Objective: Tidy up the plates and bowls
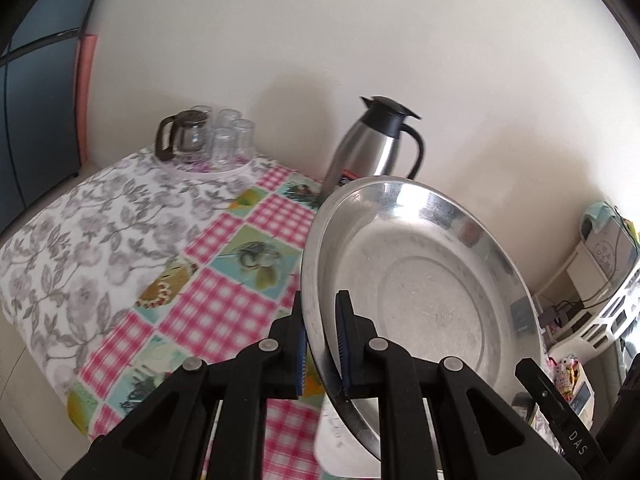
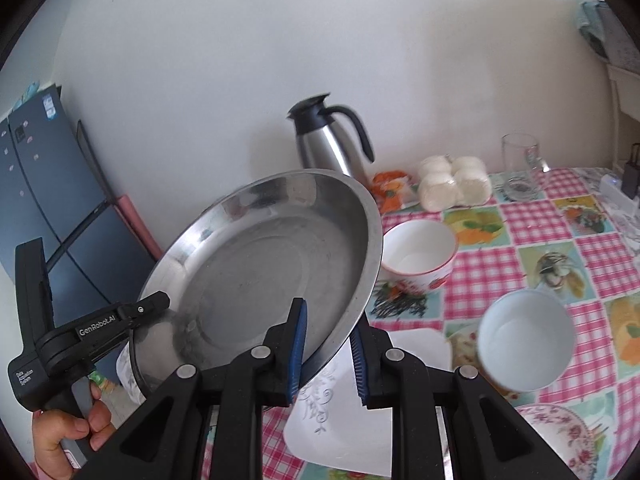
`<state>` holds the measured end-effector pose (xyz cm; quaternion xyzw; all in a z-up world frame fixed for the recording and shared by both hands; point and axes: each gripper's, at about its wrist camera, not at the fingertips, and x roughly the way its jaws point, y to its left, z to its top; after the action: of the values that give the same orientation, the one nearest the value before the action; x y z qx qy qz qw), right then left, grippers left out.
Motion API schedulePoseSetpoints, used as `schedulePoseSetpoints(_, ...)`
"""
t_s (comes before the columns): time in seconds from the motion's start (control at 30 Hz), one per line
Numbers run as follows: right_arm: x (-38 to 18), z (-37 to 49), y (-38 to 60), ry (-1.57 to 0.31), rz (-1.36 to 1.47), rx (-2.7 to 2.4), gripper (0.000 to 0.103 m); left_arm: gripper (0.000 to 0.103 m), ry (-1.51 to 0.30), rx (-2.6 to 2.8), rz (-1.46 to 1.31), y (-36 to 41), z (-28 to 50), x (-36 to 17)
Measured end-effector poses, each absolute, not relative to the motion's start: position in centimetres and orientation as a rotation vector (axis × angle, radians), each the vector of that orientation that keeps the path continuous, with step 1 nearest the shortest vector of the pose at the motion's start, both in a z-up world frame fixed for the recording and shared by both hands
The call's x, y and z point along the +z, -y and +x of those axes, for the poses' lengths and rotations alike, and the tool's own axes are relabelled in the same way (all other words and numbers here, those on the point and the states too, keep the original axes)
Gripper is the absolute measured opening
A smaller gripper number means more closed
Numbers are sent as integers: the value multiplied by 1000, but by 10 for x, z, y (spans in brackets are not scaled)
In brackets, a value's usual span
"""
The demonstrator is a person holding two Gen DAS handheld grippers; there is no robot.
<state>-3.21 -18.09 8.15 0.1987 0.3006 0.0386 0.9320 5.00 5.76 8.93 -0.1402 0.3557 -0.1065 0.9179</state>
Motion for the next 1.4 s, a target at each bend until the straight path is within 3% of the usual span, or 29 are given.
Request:
schedulePoseSetpoints(0.53, 88, -70, 251, -558, 389, -119, 23, 14, -780, -351, -241, 20, 44, 75)
schedulePoseSetpoints(1.4, -11, -27, 218, -963, 385, -44, 25, 15, -1174, -201, -312, -26, 64, -27)
